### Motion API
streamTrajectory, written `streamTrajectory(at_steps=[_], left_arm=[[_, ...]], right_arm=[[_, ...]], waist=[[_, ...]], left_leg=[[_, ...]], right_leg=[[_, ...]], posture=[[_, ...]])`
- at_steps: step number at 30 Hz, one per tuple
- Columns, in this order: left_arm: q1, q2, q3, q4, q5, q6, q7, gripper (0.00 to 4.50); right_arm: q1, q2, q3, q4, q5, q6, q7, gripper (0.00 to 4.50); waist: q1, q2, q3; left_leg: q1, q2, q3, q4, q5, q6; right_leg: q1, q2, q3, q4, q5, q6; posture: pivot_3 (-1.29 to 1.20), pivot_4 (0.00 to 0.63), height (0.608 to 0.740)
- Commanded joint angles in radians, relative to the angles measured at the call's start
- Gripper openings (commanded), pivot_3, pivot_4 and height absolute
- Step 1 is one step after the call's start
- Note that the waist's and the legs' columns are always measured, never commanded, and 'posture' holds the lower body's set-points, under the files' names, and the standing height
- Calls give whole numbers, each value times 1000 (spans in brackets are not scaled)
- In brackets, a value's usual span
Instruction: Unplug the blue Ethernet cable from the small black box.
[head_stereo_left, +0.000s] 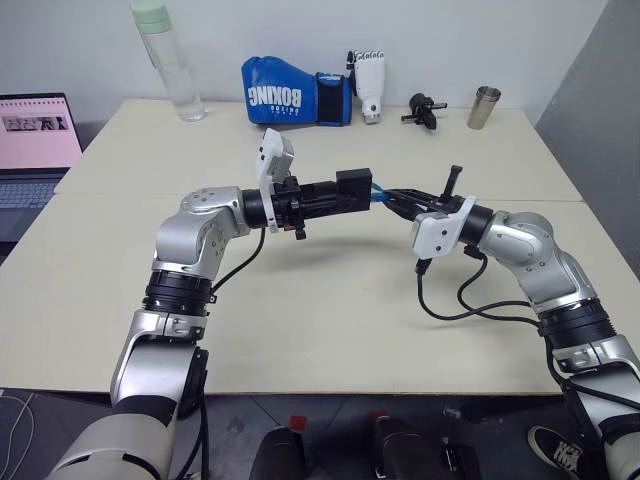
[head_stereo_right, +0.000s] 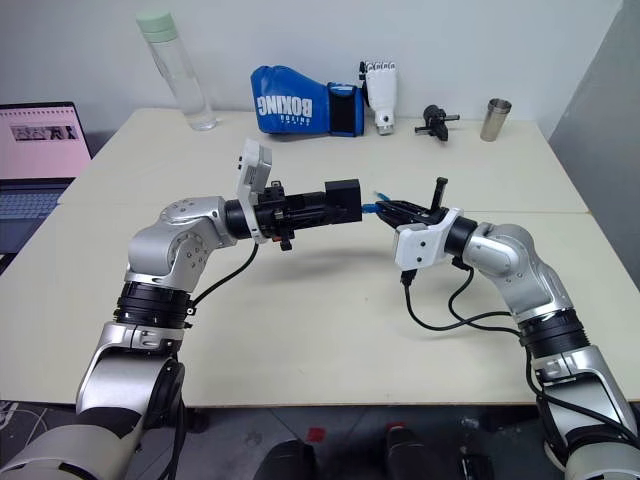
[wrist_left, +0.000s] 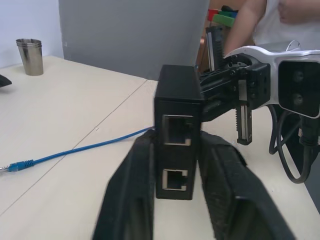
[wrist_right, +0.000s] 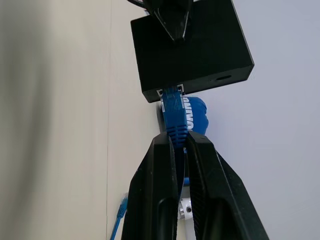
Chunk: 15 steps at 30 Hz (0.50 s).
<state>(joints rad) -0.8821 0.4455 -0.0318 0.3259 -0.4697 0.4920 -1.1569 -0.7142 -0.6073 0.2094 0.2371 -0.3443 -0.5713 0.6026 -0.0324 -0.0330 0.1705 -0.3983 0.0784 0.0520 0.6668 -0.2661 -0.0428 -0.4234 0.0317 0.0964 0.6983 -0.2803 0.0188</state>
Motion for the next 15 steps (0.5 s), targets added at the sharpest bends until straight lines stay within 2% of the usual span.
streamTrajectory(at_steps=[1, 6, 8, 13, 15], left_arm=[[-14, -8, 24, -48, -18, -5, 8, 785], [-23, -12, 19, -33, -13, 5, 13, 784], [-27, -3, 15, -38, -15, 18, 2, 784], [-49, 19, 6, -16, -3, 16, -46, 784], [-64, 24, 6, -13, -5, 22, -66, 784]], right_arm=[[7, 0, -8, -19, 3, -1, -22, 64], [11, 16, 1, -36, 71, 46, 28, 64], [32, 11, -8, -75, 168, 125, 109, 753], [50, -72, -39, -196, 380, 315, 333, 2082], [30, -127, -60, -249, 478, 438, 429, 2361]], waist=[[0, 0, 0], [0, 0, 0], [0, 0, 0], [1, 0, 0], [2, 0, 0]], left_leg=[[0, 0, 0, 0, 0, 0], [0, 0, 0, 0, 0, 0], [0, 0, 0, 0, 0, 0], [0, 0, 0, 0, 0, 0], [0, 0, -1, 0, 0, 0]], right_leg=[[0, 0, 0, 0, 0, 0], [0, 0, 0, 0, 0, 0], [0, 0, 0, 0, 0, 0], [0, 0, 0, 0, 0, 0], [1, 0, -1, 0, 0, 0]], posture=[[0, 150, 740], [0, 150, 740], [0, 150, 740], [0, 150, 740], [0, 150, 740]])
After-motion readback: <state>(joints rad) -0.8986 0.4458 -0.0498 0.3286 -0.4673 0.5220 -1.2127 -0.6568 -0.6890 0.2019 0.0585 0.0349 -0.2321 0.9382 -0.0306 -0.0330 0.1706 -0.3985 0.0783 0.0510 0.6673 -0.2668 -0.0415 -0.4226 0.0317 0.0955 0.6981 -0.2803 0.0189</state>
